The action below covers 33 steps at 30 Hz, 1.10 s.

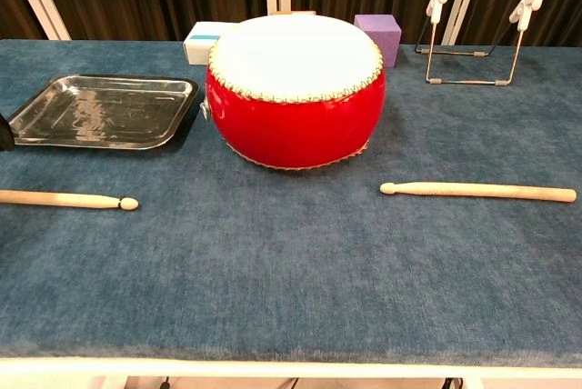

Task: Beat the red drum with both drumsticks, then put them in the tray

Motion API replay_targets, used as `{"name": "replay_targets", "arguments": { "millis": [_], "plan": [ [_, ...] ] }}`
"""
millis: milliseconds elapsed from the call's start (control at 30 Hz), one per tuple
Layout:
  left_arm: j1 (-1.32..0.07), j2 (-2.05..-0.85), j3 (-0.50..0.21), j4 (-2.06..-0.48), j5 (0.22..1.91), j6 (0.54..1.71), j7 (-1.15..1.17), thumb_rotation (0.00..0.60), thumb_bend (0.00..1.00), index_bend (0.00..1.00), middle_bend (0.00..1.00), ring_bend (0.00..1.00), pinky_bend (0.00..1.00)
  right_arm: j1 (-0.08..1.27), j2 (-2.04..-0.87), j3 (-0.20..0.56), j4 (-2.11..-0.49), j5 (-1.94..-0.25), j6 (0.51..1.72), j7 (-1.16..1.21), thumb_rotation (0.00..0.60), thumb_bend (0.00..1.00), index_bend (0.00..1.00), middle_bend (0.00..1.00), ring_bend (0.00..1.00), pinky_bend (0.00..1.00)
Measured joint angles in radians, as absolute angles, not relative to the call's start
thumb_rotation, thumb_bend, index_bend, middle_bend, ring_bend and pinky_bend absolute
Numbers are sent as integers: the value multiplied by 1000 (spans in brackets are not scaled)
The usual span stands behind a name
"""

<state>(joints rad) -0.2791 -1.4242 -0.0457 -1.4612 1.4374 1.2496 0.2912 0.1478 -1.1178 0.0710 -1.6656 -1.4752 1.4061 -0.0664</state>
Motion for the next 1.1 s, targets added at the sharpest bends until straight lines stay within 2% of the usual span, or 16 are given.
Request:
{"name": "replay_targets", "arguments": {
  "millis": [167, 333, 500, 800, 1100],
  "plan": [
    [-284, -1490, -42, -1389, 1411, 1233, 314, 600, 350, 419, 410, 357, 364, 146, -1121, 70, -1662, -1480, 1410, -62, 600, 90, 97, 114, 0, 0],
    [-281, -1544, -40, -1309, 1391, 1229, 308, 600, 319, 418, 423, 378, 399, 145, -1123, 70, -1663, -1481, 1414, -65, 600, 90, 97, 114, 0, 0],
    [-273, -1582, -41, -1251, 1388, 1247, 275, 600, 303, 468, 439, 392, 419, 147, -1127, 70, -1661, -1479, 1408, -66, 600, 90, 97, 114, 0, 0],
    [-273, -1618, -43, -1190, 1396, 1258, 245, 600, 312, 501, 450, 393, 419, 147, -1130, 70, -1661, -1472, 1404, -71, 600, 90, 97, 114, 0, 0],
    [-280, -1616, -37, -1187, 1398, 1243, 245, 600, 427, 509, 468, 393, 418, 147, -1134, 69, -1656, -1468, 1399, -68, 600, 90, 97, 114, 0, 0]
  ]
}}
